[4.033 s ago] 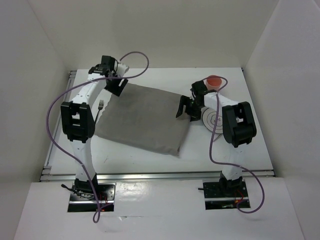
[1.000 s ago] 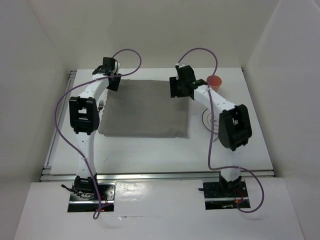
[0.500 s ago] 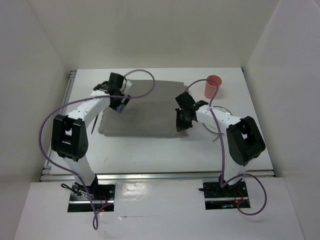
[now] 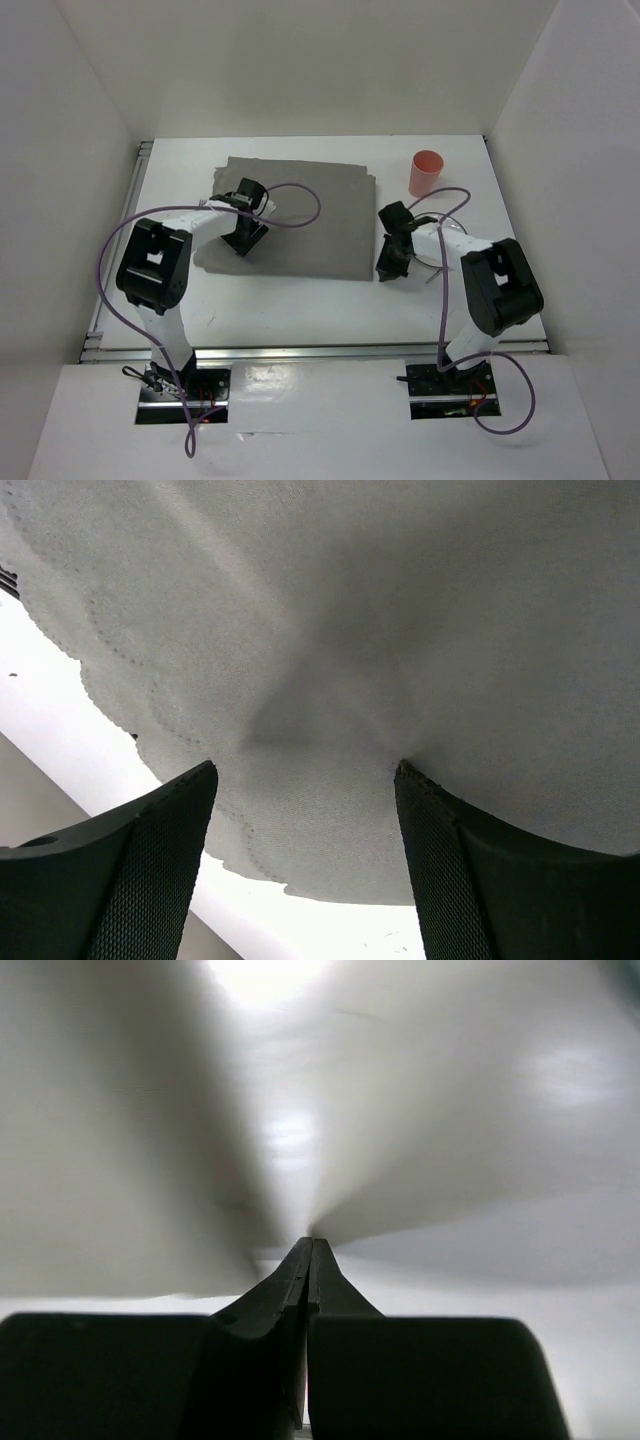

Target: Set the dinner table for one person

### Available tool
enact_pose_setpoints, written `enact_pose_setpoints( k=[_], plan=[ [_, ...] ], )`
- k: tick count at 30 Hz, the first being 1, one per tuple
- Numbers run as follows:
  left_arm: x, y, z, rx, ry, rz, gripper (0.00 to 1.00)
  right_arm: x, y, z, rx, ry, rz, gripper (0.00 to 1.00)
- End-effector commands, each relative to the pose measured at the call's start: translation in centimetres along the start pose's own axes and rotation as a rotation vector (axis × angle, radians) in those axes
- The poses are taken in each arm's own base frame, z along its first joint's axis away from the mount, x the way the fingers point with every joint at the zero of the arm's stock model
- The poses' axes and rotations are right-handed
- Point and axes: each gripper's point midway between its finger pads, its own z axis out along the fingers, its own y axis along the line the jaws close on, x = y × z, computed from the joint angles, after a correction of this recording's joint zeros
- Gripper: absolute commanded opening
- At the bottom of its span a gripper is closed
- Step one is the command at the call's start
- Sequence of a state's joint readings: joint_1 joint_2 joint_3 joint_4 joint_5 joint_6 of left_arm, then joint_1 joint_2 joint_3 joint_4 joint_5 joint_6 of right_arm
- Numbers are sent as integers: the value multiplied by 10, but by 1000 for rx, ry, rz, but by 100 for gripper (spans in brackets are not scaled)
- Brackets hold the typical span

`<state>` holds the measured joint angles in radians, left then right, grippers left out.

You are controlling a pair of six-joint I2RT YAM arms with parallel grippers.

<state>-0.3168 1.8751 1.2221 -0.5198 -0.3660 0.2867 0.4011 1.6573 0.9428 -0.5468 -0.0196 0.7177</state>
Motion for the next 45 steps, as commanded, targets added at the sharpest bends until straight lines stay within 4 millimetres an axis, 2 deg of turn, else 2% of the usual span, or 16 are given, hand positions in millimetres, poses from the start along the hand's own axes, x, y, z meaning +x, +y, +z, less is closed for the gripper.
enact_pose_setpoints(
  k=[1, 4, 7, 9, 11, 14, 16, 20, 25, 28, 29, 33, 35, 39, 41, 45],
  plan=[
    [44, -54, 2, 204, 112, 56, 79, 18, -49, -8, 163, 29, 53, 0],
    [44, -70, -12, 231, 75, 109, 79, 17, -48, -14, 156, 22, 40, 0],
    [36, -67, -23, 199, 56, 86, 82, 11, -37, -30, 88, -19, 30, 4],
    [36, -57, -27, 173, 85, 50, 82, 6, -27, -40, 25, -44, 12, 18],
    [25, -43, -25, 141, 82, -3, 84, -3, -8, -56, -83, -97, -27, 23],
    [22, -18, -23, 68, 92, -56, 84, -6, 2, -71, -147, -127, -23, 47],
    [26, -14, -20, 54, 109, -73, 86, -8, 4, -71, -156, -136, -14, 74],
    [9, 1, -30, 34, 61, -123, 86, -8, 4, -50, -119, -76, 32, 77],
    [-4, 22, -49, 8, 0, -181, 87, -1, 3, -19, -76, 8, 57, 77],
    [2, 41, -49, -33, 3, -223, 87, -5, -2, -4, -81, 5, 89, 77],
    [9, 51, -46, -41, 16, -253, 87, -12, 7, -2, -146, -10, 96, 77],
    [26, 75, -39, -63, 40, -339, 87, -4, -7, 5, -183, -9, 178, 47],
    [28, 86, -44, -73, 19, -373, 87, -7, -5, 1, -200, -27, 186, 24],
    [40, 110, -44, -103, 21, -443, 87, -13, -19, -3, -155, -71, 209, 3],
    [46, 115, -42, -101, 27, -466, 87, -21, -21, -8, -142, -95, 207, 0],
    [48, 119, -46, -102, 14, -479, 87, -12, -34, -23, -94, -98, 229, 0]
  ],
)
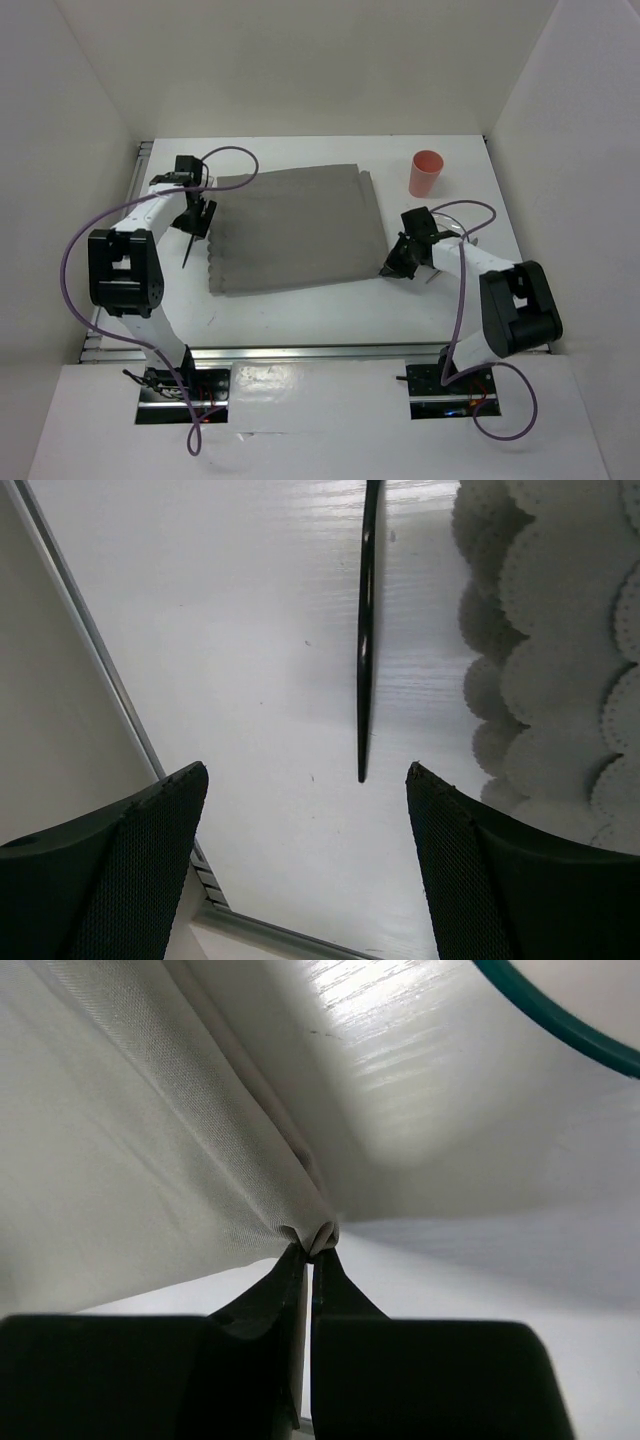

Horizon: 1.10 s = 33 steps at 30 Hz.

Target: Set the dinner table for one person

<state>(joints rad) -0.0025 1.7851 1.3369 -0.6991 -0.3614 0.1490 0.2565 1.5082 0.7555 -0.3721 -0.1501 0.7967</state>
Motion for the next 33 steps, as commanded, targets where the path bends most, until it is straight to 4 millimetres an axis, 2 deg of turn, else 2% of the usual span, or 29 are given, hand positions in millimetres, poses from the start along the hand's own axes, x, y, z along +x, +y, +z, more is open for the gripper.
enact_pose_setpoints(
  k=[1, 3, 6, 7, 10, 12, 16, 18, 19, 20, 21, 22, 23, 24, 25, 27, 29, 30, 31, 32, 33],
  plan=[
    [-15, 12, -20, -7, -82, -57, 87, -2, -21, -19, 70, -55, 41, 0],
    [-10, 11, -20, -5, -74, -54, 87, 2, -27, -30, 70, -61, 52, 0],
    [-11, 9, -23, 11, -87, -57, 87, 16, -39, -32, 77, -24, 66, 0],
    [-11, 9, -23, 11, -87, -57, 87, 17, -36, -34, 59, -18, 65, 0],
    [-11, 9, -23, 12, -87, -66, 87, 30, -43, -37, 87, 26, 91, 0],
    [-12, 7, -22, 21, -89, -65, 87, 31, -50, -39, 111, 14, 107, 0],
    [-9, 4, -27, 41, -93, -64, 85, 27, -50, -47, 111, -22, 113, 3],
    [-6, -1, -32, 79, -98, -22, 84, 27, -47, -47, 105, -15, 102, 19],
    [-15, -8, -50, 100, -160, 23, 84, 28, -47, -43, 101, 1, 94, 24],
    [-12, -20, -56, 140, -187, 123, 84, 26, -44, -45, 94, -5, 93, 44],
    [-15, -28, -67, 148, -230, 191, 84, 27, -46, -43, 103, 4, 85, 51],
    [-20, -49, -81, 162, -285, 295, 84, 26, -43, -43, 90, 4, 84, 56],
    [-11, -53, -89, 134, -314, 405, 85, 26, -43, -43, 90, 4, 84, 64],
    [-8, -61, -93, 122, -330, 466, 85, 26, -43, -43, 90, 4, 84, 68],
    [2, -77, -93, 127, -334, 543, 87, 23, -43, -44, 99, -6, 84, 73],
    [9, -79, -96, 107, -336, 581, 87, 19, -41, -47, 102, -16, 83, 80],
    [10, -78, -95, 97, -327, 528, 88, 9, -37, -58, 114, -56, 67, 81],
    [14, -82, -89, 108, -293, 516, 88, 4, -35, -64, 112, -81, 56, 82],
    [17, -76, -82, 97, -266, 474, 88, -2, -39, -71, 147, -109, 55, 84],
    [12, -73, -84, 100, -262, 407, 88, -16, -27, -83, 125, -157, 38, 85],
    [15, -75, -77, 115, -230, 382, 88, -23, -23, -89, 123, -180, 37, 87]
  ],
)
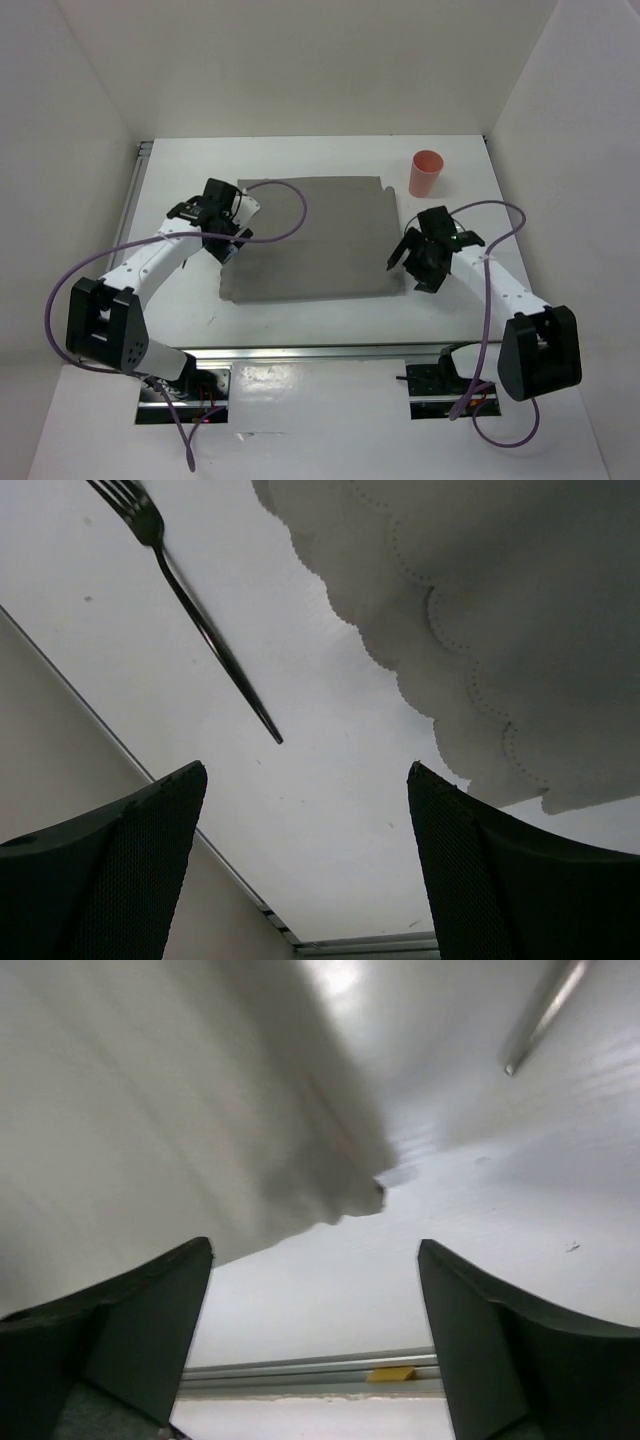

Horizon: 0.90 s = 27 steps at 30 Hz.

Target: Set the dinner table for one person

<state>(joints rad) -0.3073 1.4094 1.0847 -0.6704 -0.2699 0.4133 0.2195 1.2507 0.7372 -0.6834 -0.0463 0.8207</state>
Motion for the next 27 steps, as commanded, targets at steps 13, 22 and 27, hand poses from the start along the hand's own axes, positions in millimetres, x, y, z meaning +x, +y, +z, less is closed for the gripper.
enact_pose_setpoints(
  k=[13, 22, 27],
  plan=[
    [-6, 60, 27, -176, 11, -399, 88, -210, 0, -47, -68, -288, 170, 93],
    [6, 65, 40, -145, 50, -447, 87, -197, -89, -17, 74, -293, 390, 66],
    [5, 65, 46, -145, 51, -438, 87, -177, -95, 2, 49, -265, 416, 60]
  ],
)
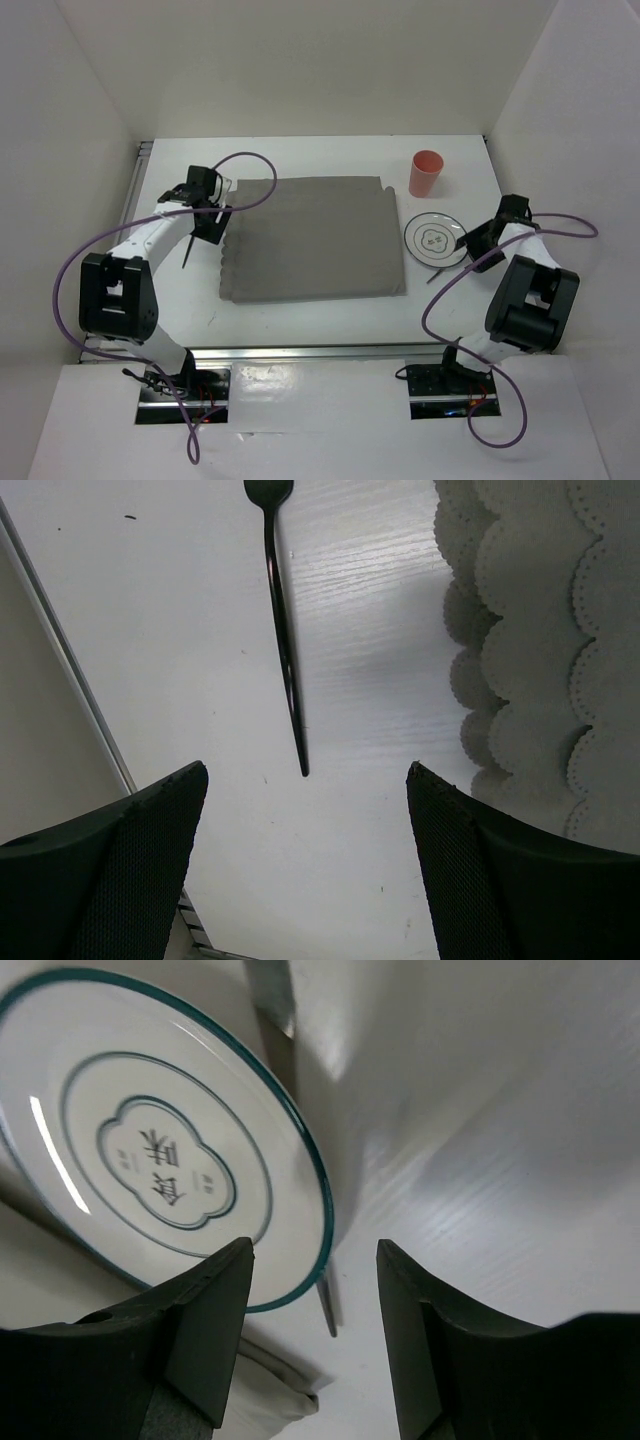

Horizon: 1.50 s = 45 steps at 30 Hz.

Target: Set the dinner table for one person

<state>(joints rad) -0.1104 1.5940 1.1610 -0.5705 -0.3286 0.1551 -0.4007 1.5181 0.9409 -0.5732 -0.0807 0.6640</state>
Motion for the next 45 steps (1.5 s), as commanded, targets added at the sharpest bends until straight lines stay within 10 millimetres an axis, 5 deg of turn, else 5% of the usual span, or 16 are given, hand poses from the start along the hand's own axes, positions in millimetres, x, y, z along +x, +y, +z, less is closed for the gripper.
enact_pose_setpoints(
  k=[1, 17, 30, 35, 45],
  plan=[
    [-20, 3, -2, -6, -55, -20, 87, -4, 4, 4, -37, -37, 24, 60],
    [-21, 10, -9, -31, -40, -18, 87, 6, 1, 41, -87, -31, 19, 59],
    [-17, 8, -9, -25, -15, -28, 87, 4, -17, 40, 13, -38, -14, 0],
    [-17, 8, -9, -25, -15, -28, 87, -8, -2, 17, -58, -104, -39, 0],
    [-17, 10, -9, -34, -13, -19, 87, -38, 64, -64, -393, -290, -90, 0]
  ],
)
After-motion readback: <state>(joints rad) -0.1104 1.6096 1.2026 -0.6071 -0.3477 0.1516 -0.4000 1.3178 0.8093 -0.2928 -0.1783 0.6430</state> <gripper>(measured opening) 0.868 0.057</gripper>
